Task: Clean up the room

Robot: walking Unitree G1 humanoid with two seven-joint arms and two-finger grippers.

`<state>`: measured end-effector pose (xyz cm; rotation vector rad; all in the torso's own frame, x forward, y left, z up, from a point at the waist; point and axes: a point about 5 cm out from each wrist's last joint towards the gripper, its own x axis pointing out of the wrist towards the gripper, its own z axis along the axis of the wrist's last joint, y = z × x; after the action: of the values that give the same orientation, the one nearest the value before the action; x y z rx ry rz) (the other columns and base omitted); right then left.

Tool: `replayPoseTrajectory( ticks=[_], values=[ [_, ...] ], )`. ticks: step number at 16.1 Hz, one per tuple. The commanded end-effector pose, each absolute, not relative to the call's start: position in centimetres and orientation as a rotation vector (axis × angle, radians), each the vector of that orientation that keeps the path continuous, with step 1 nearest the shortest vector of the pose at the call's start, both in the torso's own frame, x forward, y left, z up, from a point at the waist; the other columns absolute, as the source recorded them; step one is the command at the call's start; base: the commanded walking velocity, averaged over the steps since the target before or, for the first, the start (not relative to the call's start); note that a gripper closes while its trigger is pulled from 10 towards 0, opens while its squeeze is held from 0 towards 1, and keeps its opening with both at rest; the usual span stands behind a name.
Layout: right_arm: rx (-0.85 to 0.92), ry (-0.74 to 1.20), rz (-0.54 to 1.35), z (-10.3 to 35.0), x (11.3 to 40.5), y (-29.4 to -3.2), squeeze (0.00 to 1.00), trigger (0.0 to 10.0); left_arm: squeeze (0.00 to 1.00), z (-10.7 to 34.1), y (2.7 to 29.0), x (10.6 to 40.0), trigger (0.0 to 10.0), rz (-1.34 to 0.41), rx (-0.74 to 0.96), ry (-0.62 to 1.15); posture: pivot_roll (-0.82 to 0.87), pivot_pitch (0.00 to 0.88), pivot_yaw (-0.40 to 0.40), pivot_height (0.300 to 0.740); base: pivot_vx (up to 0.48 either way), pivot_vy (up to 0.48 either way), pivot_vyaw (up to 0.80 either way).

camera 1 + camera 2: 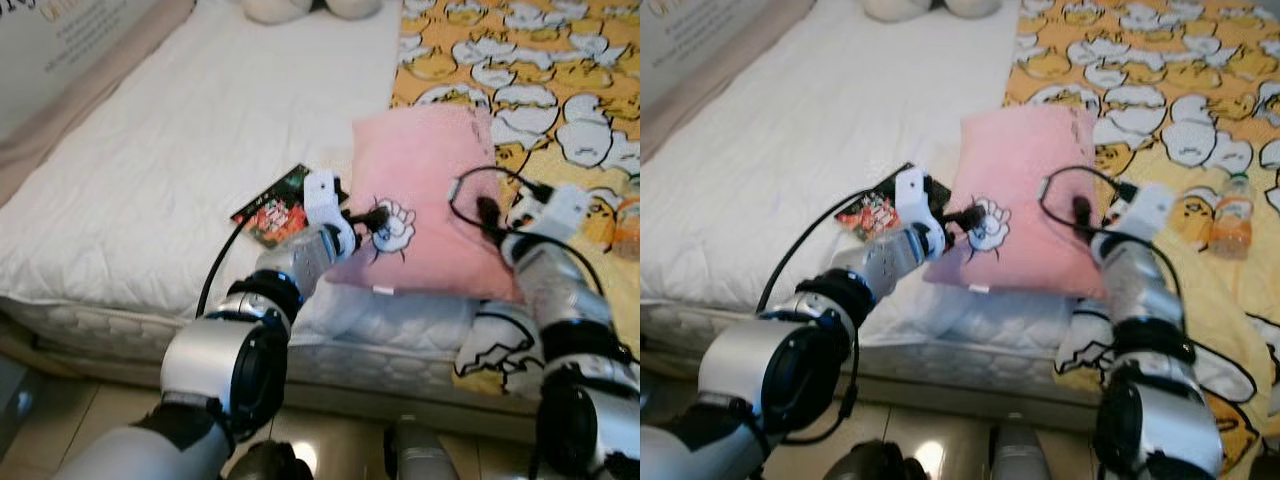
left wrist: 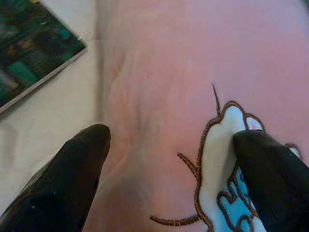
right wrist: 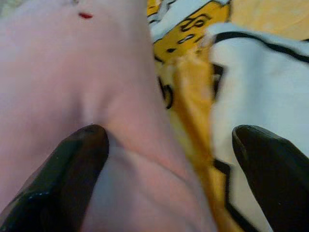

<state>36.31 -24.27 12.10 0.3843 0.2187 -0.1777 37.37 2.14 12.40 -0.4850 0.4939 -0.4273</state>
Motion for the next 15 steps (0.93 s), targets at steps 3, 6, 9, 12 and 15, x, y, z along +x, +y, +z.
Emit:
replayPoseTrajectory(
  ticks=[3, 6, 9, 12, 15],
  values=[
    [0.426, 0.268, -0.099, 10.9, 36.8, -21.8, 0.04, 0.0, 0.0, 10.8, 1.6, 36.4, 9.5, -0.417, -0.491, 0.552, -0.32, 0.106, 0.102, 0.697, 0.0, 0.0, 0.0],
    [0.445, 0.259, -0.029, 11.0, 37.3, -20.3, 0.07, 0.0, 0.0, 10.9, 0.9, 36.1, 0.0, -0.454, -0.52, 0.554, -0.31, 0.107, 0.094, 0.697, 0.0, 0.0, 0.0],
    [0.469, 0.286, -0.06, 10.1, 36.9, -21.0, 0.1, 0.0, 0.0, 10.9, -0.3, 35.7, 0.0, -0.507, -0.523, 0.557, -0.31, 0.107, 0.083, 0.697, 0.0, 0.0, 0.0],
    [0.481, 0.291, -0.064, 9.6, 36.6, -21.2, 0.11, 0.0, 0.0, 11.1, -0.5, 35.7, 0.0, -0.52, -0.543, 0.541, -0.31, 0.092, 0.079, 0.697, 0.0, 0.0, 0.0],
    [0.474, 0.301, -0.06, 8.7, 35.9, -21.3, 0.11, 0.0, 0.0, 10.7, 0.3, 35.8, 0.0, -0.509, -0.524, 0.509, -0.3, 0.076, 0.08, 0.697, 0.0, 0.0, 0.0]
  ],
)
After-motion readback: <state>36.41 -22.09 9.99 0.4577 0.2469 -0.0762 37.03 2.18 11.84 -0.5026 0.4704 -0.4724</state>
